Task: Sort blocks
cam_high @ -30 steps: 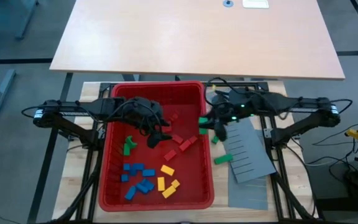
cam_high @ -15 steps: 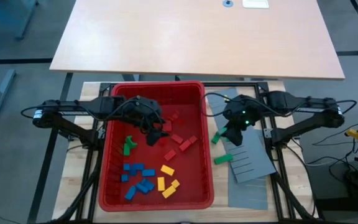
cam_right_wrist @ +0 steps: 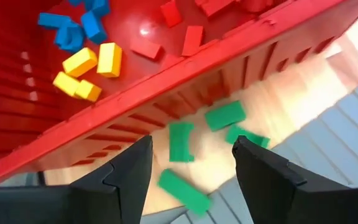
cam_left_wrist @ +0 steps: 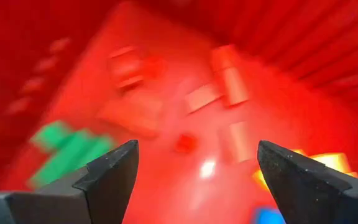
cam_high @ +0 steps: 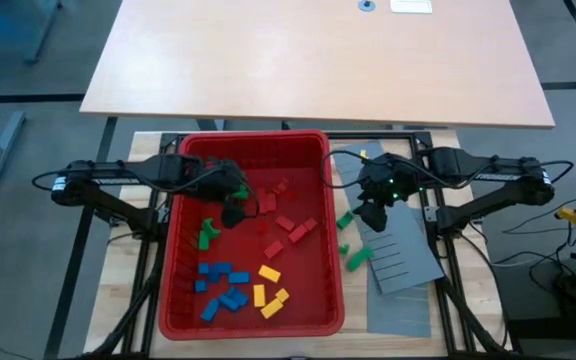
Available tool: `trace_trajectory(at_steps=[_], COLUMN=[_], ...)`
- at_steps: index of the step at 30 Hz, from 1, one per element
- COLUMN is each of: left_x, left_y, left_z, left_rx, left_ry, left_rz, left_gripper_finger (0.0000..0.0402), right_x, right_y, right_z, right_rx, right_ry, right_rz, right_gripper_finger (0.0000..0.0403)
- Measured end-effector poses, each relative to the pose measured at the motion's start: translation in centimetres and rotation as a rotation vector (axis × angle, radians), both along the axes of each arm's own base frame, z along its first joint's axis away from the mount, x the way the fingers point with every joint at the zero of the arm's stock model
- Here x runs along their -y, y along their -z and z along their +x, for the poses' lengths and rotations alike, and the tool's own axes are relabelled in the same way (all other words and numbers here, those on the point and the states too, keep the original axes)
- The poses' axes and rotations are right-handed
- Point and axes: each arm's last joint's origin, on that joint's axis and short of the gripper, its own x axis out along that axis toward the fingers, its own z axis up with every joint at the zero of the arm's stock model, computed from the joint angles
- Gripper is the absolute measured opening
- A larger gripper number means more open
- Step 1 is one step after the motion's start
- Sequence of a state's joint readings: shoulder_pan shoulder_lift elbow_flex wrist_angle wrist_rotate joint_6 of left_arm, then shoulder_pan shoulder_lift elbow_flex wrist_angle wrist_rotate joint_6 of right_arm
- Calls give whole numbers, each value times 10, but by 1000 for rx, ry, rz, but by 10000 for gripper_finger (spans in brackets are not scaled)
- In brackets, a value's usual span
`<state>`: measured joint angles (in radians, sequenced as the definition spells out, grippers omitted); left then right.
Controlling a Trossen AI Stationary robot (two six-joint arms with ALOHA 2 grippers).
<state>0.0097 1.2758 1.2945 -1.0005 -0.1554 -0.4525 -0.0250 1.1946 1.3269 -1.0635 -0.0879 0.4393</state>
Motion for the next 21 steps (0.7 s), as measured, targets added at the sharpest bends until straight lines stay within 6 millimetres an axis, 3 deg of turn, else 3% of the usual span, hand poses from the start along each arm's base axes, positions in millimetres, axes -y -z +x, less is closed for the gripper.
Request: trace_trajectory(at_steps=[3,8,12,16,21], left_x=[-4,-10,-10,-6,-2], left_y=[5,12,22,43,75], left_z=[-8,-12,-20,-31,-40], left_rx=[-117,-251,-346,-488,-618], left_ry=[-28,82,151,187,378], left_rz=[107,182,65,-54,-18], left_gripper_finger=[314,313,313,313,313], right_x=[1,1,1,1,2], right_y=[0,-5,-9,-10,-11], right_z=[1,7,11,12,13], right_rx=[9,88,145,166,176], right_ry=[15,20,24,36,38], right_rz=[-29,-36,-35,-24,-34], right_gripper_finger=[197,194,193,189,185])
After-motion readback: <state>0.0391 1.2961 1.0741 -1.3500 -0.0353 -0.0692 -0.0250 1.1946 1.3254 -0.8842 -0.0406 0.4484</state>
